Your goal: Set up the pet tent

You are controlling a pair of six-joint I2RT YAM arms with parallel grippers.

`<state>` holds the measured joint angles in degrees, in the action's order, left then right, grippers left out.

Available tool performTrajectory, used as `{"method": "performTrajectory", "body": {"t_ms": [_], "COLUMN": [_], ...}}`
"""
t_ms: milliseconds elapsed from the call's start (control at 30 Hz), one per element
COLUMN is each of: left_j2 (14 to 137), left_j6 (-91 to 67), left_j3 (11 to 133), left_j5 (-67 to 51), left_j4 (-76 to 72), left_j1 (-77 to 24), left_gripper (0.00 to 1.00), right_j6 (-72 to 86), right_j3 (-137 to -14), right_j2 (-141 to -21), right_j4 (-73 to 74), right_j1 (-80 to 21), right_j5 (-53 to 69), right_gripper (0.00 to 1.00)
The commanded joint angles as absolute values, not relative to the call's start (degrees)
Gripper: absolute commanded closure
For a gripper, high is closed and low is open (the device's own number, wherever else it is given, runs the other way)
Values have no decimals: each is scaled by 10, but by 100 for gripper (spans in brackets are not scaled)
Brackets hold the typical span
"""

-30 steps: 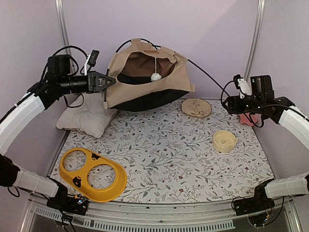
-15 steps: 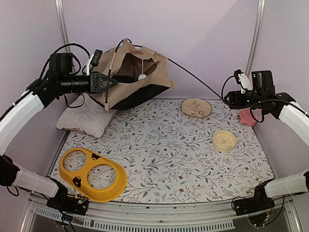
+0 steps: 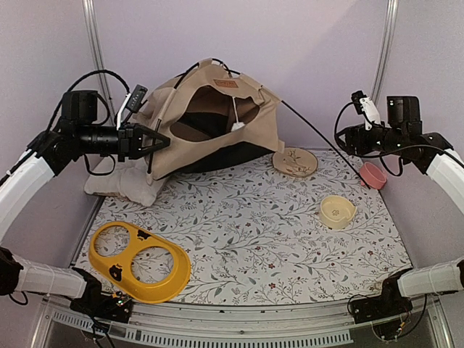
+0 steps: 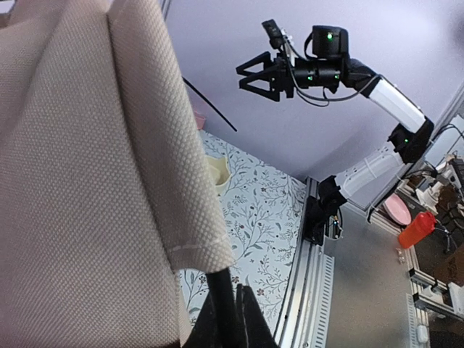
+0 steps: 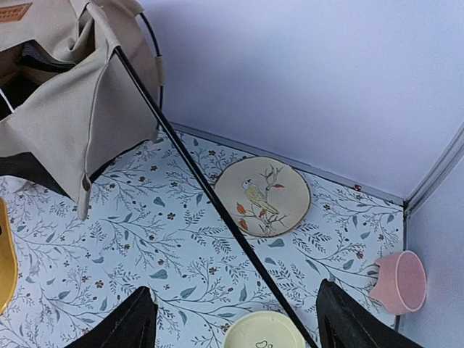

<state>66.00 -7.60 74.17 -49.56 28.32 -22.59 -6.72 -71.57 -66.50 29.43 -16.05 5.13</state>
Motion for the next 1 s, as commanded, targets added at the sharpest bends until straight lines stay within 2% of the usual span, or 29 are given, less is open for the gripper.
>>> {"method": "performTrajectory", "body": {"t_ms": [0,100,300,433,567,833,967], "left_j2": [637,636,635,642,650,710,749], "left_j6": [-4,8,40,75,66,20,-25], "left_j3": [728,717,689,675,645,618,648], "left_j5": [-561,-568,-582,-520,-506,-494,-470], "left_j4": [219,213,178,146,81,2,7], "left_j1": [-224,-224,-224,-218,-186,-128,-104], "left_gripper": [100,100,100,100,100,66,59], "right_j6": [-66,-41,-43,-30,-9,35,46], "right_j3": [-753,-749,-755,-748,-701,-622,-608], "right_j2": [-671,-658,-608,-587,-584,-588,-599], "right_j4": [316,321,358,360,349,300,295], "right_j1": [-159,-166,-173,-174,-174,-174,-174], "right_j5": [175,247,160,187,220,268,281], "right_gripper": [25,28,26,27,29,31,32]}}
